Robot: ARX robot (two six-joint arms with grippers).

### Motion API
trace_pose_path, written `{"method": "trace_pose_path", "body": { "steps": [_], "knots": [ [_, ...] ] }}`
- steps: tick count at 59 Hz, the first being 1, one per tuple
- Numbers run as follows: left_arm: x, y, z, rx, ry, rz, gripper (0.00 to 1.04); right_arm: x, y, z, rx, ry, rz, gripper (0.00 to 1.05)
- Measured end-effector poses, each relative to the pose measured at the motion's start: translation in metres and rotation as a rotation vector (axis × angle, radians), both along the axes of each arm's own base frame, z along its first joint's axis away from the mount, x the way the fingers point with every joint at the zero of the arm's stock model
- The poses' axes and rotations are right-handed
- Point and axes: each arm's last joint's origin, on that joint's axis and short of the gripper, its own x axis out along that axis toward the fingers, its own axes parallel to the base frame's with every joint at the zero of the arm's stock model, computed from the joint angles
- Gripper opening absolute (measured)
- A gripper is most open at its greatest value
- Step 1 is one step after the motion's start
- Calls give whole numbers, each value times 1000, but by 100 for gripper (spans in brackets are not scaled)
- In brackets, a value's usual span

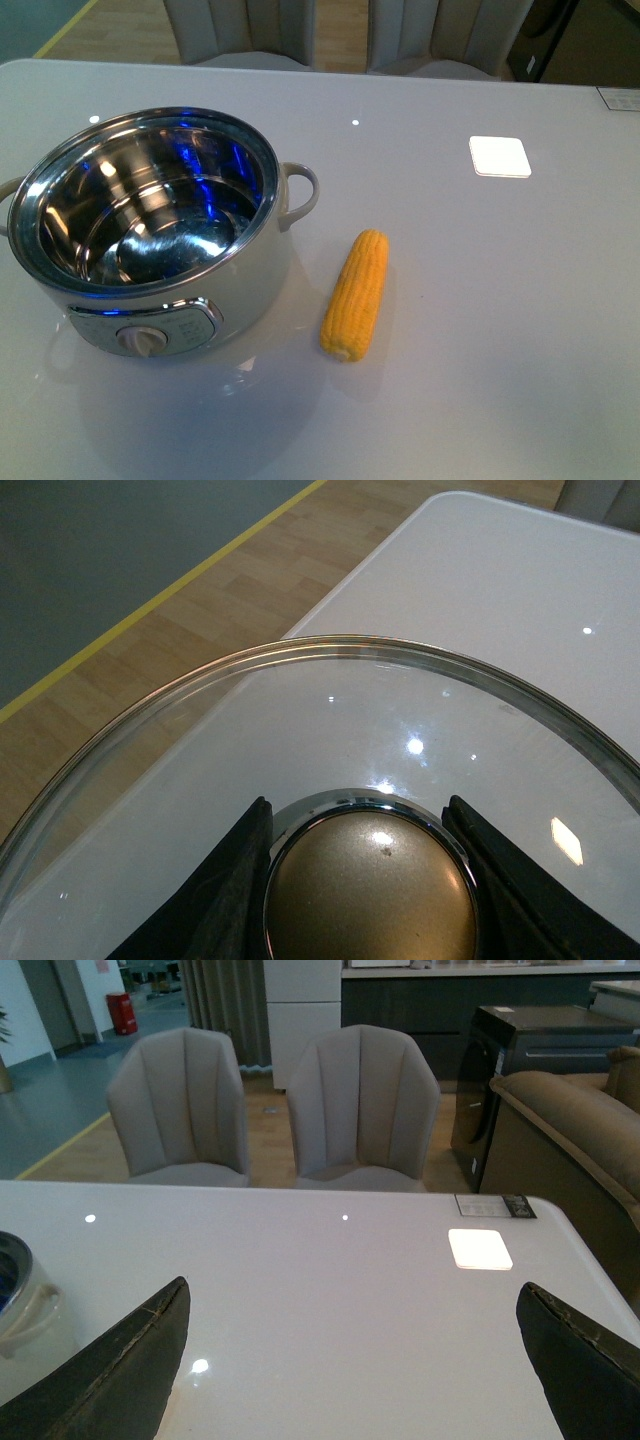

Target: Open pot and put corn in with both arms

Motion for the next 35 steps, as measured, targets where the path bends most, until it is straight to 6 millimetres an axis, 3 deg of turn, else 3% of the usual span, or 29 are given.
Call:
{"method": "trace_pose_path", "body": {
  "steps": [35],
  "knots": [
    [7,-13,-66,-69,34,-102,45,0,0,0,0,0,0,96]
  ]
}}
